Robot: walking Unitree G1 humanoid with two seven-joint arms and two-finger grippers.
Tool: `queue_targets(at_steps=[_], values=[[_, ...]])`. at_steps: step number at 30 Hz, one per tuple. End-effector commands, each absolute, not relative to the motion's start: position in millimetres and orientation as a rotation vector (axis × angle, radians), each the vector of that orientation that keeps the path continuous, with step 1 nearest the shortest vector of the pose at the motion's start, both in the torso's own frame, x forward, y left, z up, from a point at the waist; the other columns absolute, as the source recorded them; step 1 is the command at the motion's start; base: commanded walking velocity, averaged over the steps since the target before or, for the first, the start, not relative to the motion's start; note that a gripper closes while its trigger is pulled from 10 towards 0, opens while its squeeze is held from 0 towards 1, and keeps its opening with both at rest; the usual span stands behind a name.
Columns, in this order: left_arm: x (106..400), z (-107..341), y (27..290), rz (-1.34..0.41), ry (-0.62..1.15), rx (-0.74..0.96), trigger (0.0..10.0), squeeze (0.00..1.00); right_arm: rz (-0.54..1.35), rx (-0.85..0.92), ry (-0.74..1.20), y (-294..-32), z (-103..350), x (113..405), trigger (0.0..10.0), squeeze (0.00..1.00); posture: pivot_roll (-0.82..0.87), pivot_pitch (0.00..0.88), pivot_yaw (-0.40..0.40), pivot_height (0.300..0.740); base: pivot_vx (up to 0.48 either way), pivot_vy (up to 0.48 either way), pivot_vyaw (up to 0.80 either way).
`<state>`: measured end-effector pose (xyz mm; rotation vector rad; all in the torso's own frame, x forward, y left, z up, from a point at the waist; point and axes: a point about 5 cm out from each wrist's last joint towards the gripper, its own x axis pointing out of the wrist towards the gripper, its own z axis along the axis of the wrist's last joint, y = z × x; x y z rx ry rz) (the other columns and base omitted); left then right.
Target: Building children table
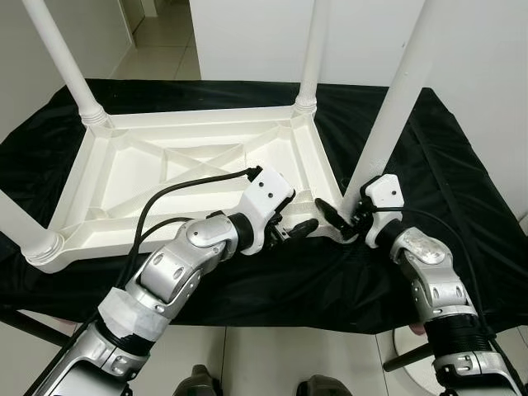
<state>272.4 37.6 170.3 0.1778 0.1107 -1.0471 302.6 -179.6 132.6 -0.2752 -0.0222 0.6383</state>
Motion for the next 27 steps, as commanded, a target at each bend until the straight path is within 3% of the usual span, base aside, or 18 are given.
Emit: queue_targets(at_steps=[1,2,3,4,13,14,16,19,21,25,27], values=[[270,171,37,-1.13,0.126,0.191,10.0,0.0,0.691,-0.25,0.052,-174,114,296,2.9,0.0,-0.06,0.0,0.068,0.74,0.0,0.0,0.0],[270,171,37,-1.136,0.127,0.193,10.0,0.0,0.688,-0.244,0.058,-177,112,295,2.3,0.0,-0.06,0.0,0.069,0.74,0.0,0.0,0.0],[270,171,37,-1.136,0.127,0.193,10.0,0.0,0.688,-0.244,0.058,-177,112,295,2.3,0.0,-0.06,0.0,0.069,0.74,0.0,0.0,0.0],[269,170,37,-1.141,0.127,0.195,10.0,0.0,0.684,-0.23,0.065,-179,109,293,0.4,0.0,-0.07,0.0,0.072,0.74,0.0,0.0,0.0],[269,170,36,-1.153,0.132,0.197,10.0,0.0,0.622,-0.143,0.086,-184,100,287,0.0,0.0,-0.07,0.0,0.067,0.74,0.0,0.0,0.0],[269,170,36,-1.149,0.131,0.195,10.0,0.0,0.521,-0.121,0.053,-181,101,288,0.0,0.0,-0.06,0.0,0.054,0.74,0.0,0.0,0.0],[269,170,36,-1.149,0.131,0.195,10.0,0.0,0.521,-0.121,0.053,-181,101,288,0.0,0.0,-0.06,0.0,0.054,0.74,0.0,0.0,0.0],[268,169,33,-1.146,0.128,0.185,10.0,0.0,0.255,-0.059,0.098,-174,94,294,0.0,0.0,-0.07,0.0,0.044,0.74,0.0,0.0,0.0],[268,169,33,-1.146,0.128,0.185,10.0,0.0,0.255,-0.059,0.098,-174,94,294,0.0,0.0,-0.07,0.0,0.044,0.74,0.0,0.0,0.0],[266,168,30,-1.143,0.122,0.176,10.0,0.0,-0.044,-0.104,0.12,-170,99,293,0.0,0.0,-0.07,0.0,0.015,0.74,0.0,0.0,0.0],[266,168,30,-1.143,0.122,0.176,10.0,0.0,-0.044,-0.104,0.12,-170,99,293,0.0,0.0,-0.07,0.0,0.015,0.74,0.0,0.0,0.0]])
